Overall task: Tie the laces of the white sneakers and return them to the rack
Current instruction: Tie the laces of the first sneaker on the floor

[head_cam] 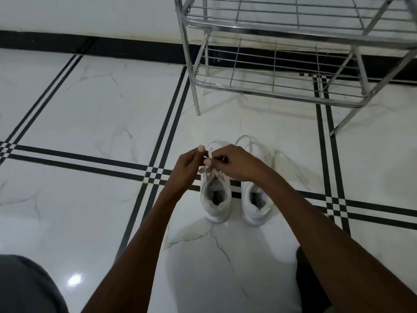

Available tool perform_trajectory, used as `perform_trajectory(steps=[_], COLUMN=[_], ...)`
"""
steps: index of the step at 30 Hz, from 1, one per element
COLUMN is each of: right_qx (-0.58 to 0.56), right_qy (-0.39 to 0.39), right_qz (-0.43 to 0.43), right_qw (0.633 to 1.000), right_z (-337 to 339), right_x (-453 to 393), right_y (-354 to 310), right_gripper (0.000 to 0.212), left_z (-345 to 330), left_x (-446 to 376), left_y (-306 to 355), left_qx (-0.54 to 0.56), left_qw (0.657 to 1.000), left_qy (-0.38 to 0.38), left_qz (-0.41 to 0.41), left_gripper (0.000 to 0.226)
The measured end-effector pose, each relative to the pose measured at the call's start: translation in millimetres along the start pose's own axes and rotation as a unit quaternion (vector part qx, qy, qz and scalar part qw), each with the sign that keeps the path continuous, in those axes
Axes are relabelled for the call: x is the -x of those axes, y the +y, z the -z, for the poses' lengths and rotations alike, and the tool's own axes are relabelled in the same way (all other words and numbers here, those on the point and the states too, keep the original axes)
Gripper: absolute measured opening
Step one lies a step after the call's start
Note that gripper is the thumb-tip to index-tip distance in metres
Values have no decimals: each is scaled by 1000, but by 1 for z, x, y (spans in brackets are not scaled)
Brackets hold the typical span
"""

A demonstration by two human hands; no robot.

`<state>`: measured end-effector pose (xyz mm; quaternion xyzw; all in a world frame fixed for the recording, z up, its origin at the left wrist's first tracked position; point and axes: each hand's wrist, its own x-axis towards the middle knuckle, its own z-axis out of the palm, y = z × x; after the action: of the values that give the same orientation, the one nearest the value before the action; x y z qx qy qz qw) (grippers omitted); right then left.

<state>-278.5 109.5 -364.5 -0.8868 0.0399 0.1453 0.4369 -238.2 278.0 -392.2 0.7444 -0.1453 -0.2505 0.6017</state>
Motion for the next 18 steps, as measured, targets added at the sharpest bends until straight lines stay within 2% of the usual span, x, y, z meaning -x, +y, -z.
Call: perform_trajectory(steps=[2,5,8,11,15,18], right_qx=[29,41,55,15,-157,-221], right_qy=[22,98,191,243,212,174], right_qz=[15,34,38,27,14,14], right_qw=[999,994,979,970,965,960], right_z=[8,14,7,-1,-4,-6], right_x=[2,0,-3,-3,1,1], right_y=[4,13,18,20,23,28], right_gripper=[32,3,11,8,15,16], left_z=[-4,-13,-21,-22,-16,-14], left_x=[0,-5,-7,-8,-12,-17], left_y=[-5,-11,-14,-19,-30,-36], left_qx=[-7,-1,23,8,-108,-194], left_qw=[1000,998,995,996,990,973], left_qy=[0,53,92,86,90,122], left_qz=[23,23,36,34,15,-23], left_gripper=[54,42,35,31,34,34])
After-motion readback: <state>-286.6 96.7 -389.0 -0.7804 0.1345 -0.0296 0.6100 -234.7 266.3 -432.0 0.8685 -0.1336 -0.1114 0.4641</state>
